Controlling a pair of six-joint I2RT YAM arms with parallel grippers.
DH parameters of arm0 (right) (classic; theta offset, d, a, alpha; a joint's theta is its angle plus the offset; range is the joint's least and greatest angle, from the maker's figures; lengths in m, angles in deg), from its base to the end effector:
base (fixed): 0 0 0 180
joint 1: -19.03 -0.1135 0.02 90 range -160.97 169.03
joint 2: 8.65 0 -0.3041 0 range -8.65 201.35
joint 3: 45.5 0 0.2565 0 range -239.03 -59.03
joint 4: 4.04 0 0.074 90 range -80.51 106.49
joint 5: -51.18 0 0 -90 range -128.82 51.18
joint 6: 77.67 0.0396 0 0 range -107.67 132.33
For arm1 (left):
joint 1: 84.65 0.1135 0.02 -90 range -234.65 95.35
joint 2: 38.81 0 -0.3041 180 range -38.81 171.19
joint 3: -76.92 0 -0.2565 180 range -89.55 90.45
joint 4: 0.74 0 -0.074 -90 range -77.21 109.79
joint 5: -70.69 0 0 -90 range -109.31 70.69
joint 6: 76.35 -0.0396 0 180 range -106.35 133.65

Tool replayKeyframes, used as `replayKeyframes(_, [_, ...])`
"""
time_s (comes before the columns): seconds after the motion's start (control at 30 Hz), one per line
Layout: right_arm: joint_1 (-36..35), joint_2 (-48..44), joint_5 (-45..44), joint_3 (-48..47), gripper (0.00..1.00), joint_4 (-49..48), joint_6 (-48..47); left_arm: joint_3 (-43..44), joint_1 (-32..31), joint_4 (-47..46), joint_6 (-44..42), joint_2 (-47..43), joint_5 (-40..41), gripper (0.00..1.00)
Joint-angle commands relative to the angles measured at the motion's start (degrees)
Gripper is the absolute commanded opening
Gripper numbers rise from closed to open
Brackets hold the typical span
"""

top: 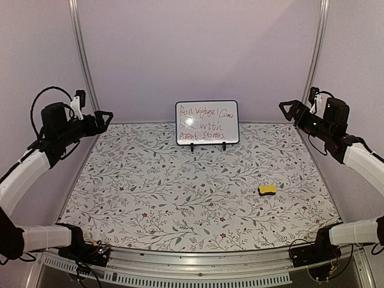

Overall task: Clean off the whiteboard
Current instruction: Move the whiteboard to the center of the board.

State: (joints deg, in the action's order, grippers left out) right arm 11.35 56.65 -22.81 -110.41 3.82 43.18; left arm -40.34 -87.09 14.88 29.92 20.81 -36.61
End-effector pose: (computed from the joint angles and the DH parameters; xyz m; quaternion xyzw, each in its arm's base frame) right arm 0.2565 0.0456 0.3720 0.0611 0.7518 0.3132 0.5770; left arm 0.2308 -0.0216 0.3656 0.0006 0.7767 -0.2163 0.5915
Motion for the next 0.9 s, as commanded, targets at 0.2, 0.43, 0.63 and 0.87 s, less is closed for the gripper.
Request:
replayKeyframes(0.2, [0.5, 0.4, 1.7, -1.1, 0.99, -0.8, 0.0, -0.6, 1.1, -2.5, -1.7, 1.0, -2.8, 1.00])
replayKeyframes(0.43, [0.2, 2.8, -1.1, 0.6, 0.99, -1.6, 3.0, -0.7, 1.2, -2.5, -2.5, 2.9, -6.3, 1.00])
replayKeyframes(0.63, [-0.3, 5.8, 0.4, 6.2, 0.99, -8.9, 4.0, 3.9, -1.4, 4.2, -3.9, 9.8, -8.9, 1.00])
replayKeyframes(0.87, [-0.9, 9.8, 4.1, 7.5, 0.99, -10.8, 3.9, 7.4, -14.2, 3.6, 0.0, 12.5, 5.4, 1.00])
